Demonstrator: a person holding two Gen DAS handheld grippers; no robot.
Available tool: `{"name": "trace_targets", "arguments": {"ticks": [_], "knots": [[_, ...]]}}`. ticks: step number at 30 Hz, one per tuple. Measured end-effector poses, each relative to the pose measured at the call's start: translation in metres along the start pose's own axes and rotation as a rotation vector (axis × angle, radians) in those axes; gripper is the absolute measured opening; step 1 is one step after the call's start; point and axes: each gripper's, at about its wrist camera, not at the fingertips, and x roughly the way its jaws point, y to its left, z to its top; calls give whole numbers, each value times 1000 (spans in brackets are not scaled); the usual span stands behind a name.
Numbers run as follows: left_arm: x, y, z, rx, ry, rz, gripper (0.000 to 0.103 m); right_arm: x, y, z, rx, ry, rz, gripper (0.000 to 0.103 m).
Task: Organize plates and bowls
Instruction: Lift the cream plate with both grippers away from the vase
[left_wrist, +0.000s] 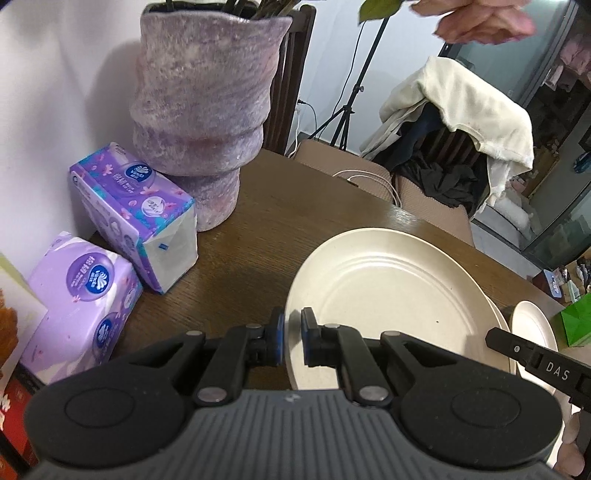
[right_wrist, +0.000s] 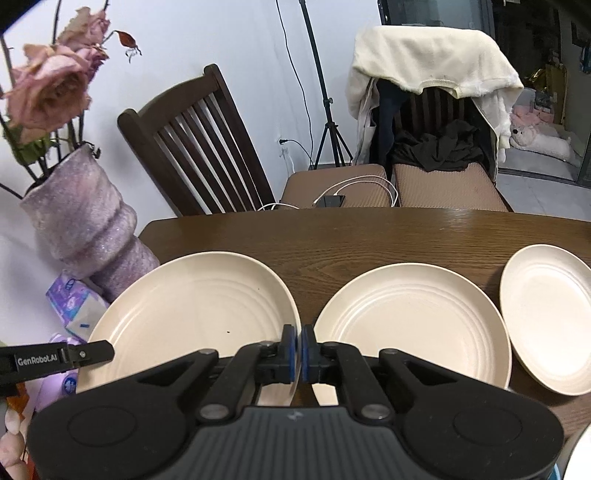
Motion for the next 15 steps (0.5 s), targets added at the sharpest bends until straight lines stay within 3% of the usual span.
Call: {"name": "trace_targets", "arguments": {"ticks": [15], "knots": [[-63, -16, -31, 14, -34, -29, 10, -70, -7, -30, 19, -46, 3, 4]]}}
